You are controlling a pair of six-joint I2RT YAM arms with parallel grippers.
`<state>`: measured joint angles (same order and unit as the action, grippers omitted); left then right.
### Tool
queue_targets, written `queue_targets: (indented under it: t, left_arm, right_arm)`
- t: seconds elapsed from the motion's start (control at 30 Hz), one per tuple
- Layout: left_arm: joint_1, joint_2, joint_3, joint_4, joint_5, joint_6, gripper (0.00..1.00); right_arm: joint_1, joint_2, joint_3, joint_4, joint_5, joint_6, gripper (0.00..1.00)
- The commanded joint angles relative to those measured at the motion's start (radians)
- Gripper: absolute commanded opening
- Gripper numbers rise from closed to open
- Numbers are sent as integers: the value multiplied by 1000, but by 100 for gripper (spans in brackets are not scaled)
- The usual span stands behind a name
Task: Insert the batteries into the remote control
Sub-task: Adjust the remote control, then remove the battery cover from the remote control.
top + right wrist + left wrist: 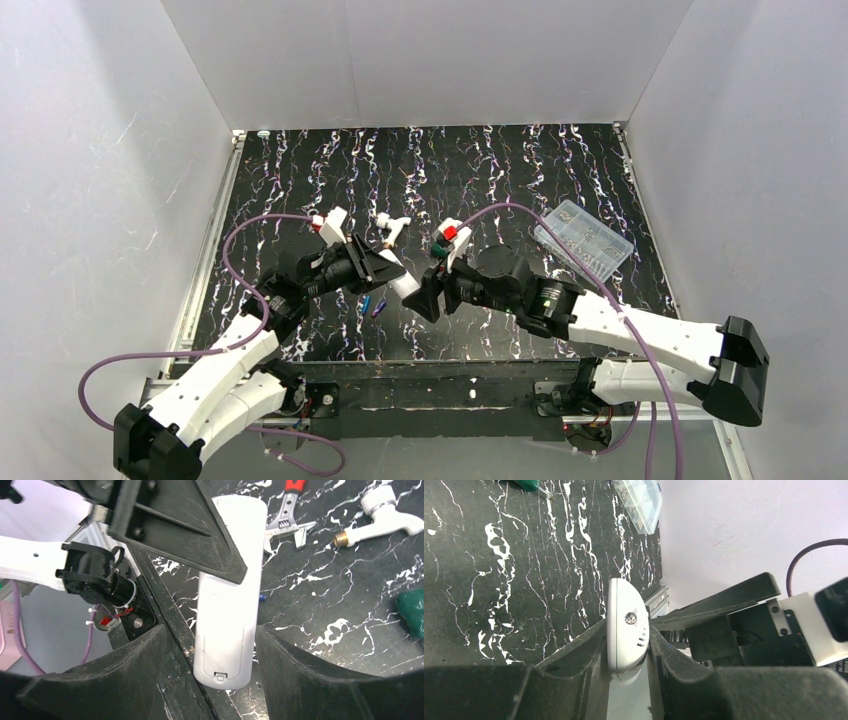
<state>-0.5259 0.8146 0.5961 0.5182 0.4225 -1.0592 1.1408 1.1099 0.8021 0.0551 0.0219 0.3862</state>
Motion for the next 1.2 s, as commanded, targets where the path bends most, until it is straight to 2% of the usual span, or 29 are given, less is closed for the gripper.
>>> queue_targets:
  t: [0.0,0.17,0.3,0.37,0.53,0.77,1.03,1.17]
  left_arm:
    - [0,5,-16,80,81,-16,0]
    - [0,24,-8,110,152,-34,0]
    - [0,21,-4,110,198,-44,0]
    - [1,10,-5,99,213,-43,0]
    - [0,2,-1,99,292,-43,0]
    - [0,16,-8,148,395,-71,0]
    - [0,-16,1,14,394,32,0]
    - [-1,-19,4,-12,386,53,0]
  right_arm:
    - [4,-64,29,19,-48,-79,74]
    - [4,-176,-12,-16,-73,-208,72]
    - [4,-279,-77,-15,-98,-374,70]
    - [4,-311,-85,-80,-97,-486,68]
    - [4,-363,-37,-254,-134,-578,68]
    - [5,-391,-25,-325,-256,-718,66]
    - [10,-367,0,-286,-350,-817,60]
    - [10,-340,12,-279,-363,-865,60]
